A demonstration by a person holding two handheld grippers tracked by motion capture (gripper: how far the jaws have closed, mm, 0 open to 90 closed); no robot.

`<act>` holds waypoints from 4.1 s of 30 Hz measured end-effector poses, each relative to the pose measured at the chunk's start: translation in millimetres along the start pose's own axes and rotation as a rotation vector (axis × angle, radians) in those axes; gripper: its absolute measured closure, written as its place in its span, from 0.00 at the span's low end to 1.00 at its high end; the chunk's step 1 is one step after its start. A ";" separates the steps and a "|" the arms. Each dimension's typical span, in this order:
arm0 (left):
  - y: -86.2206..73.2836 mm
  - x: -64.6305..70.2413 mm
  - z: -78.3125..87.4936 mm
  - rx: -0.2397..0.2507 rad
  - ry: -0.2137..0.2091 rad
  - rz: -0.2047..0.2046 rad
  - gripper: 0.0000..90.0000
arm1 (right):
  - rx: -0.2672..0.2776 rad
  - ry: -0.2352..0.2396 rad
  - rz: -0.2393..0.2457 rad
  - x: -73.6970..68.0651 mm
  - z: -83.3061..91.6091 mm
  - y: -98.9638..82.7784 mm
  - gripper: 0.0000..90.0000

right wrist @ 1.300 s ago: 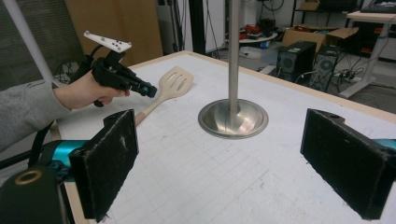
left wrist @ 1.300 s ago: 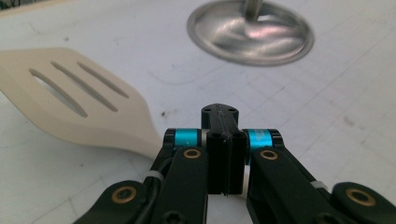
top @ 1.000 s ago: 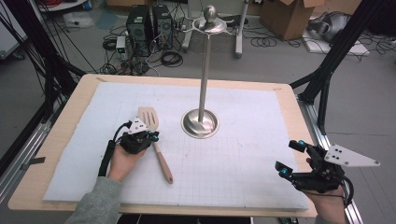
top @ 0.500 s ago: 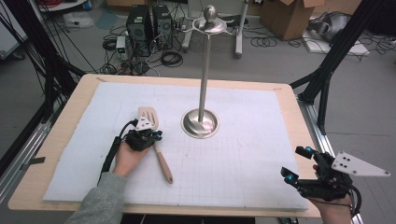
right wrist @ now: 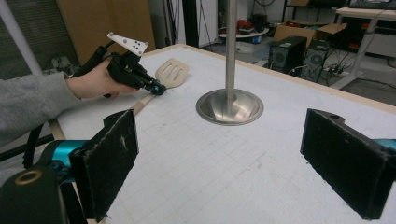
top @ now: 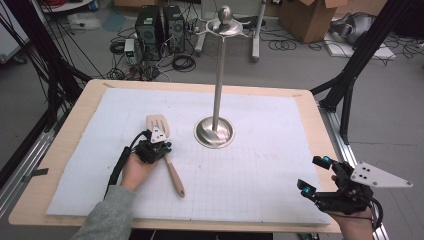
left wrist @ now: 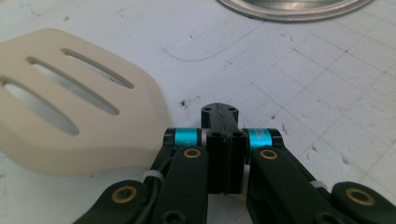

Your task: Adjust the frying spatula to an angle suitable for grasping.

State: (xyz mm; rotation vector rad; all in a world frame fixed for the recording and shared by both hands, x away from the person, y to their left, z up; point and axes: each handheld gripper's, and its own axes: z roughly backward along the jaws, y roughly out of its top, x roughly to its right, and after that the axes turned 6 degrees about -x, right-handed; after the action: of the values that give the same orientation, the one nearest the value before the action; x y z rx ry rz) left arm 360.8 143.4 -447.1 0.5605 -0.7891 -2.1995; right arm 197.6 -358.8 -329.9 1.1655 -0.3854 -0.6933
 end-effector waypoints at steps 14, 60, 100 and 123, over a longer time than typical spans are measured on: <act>-4.4 4.4 7.2 -0.013 0.032 -0.035 1.00 | -0.005 0.024 0.011 1.3 -8.5 3.5 0.11; -47.3 -7.8 51.4 -0.017 -0.014 0.073 1.00 | 0.009 0.139 0.062 9.2 -59.9 29.1 0.11; -75.5 29.4 101.1 0.095 -0.175 0.034 1.00 | 0.072 0.230 0.086 19.1 -94.3 51.2 0.11; -86.4 59.6 95.3 0.038 -0.225 -0.023 1.00 | 0.112 0.255 0.095 24.0 -102.6 58.4 0.11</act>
State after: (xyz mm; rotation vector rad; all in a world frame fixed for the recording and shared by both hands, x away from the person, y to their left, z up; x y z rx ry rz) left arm 224.1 181.3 -446.3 0.3452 -0.9470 -2.2990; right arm 295.3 -289.8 -314.6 1.3154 -0.2641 -0.4381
